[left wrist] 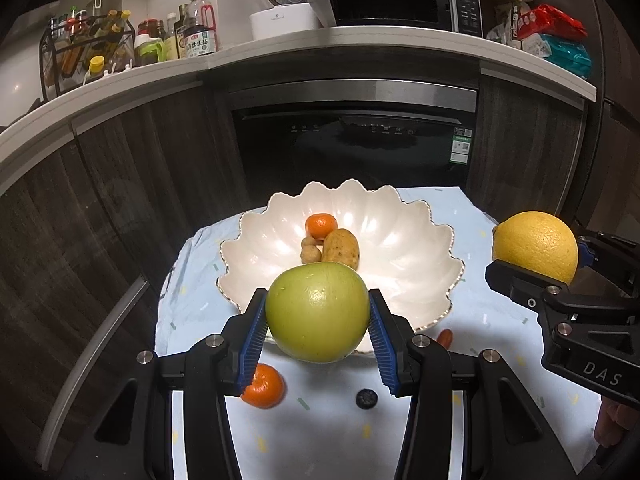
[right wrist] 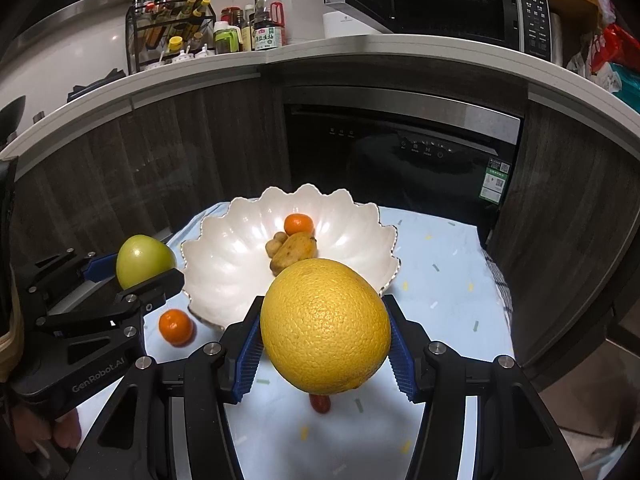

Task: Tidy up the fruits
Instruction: 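Lift the apple and grapefruit and carry both over the white bowl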

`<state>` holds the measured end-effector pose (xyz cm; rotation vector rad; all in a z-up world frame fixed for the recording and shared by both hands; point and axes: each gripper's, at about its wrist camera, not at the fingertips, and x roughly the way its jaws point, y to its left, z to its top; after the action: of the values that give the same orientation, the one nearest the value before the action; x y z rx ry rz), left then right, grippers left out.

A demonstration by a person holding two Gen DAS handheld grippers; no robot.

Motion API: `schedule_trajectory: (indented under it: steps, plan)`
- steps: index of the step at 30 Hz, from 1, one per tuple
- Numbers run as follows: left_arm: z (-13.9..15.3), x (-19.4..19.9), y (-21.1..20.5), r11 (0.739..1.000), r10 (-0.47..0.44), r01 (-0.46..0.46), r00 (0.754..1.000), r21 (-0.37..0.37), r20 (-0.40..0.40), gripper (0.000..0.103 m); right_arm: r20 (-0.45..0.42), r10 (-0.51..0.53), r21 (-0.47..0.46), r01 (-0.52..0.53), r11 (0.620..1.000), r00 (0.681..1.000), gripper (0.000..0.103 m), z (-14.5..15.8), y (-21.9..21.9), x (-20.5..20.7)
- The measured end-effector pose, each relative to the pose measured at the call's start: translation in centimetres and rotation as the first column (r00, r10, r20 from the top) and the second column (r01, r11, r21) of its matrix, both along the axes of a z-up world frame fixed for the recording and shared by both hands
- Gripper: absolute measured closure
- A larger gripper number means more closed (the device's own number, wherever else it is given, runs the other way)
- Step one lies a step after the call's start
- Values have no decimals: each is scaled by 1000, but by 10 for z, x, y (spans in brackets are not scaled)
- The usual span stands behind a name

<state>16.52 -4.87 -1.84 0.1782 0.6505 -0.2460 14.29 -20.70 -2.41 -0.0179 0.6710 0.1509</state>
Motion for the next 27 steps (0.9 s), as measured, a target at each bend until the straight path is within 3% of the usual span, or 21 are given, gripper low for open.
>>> schedule_trajectory:
  steps: [27]
  plan:
    - [-41,64,12,1000,30,-30,995,1,-97,55,-102,45,-2,-46,999,994,47,-36,19,65]
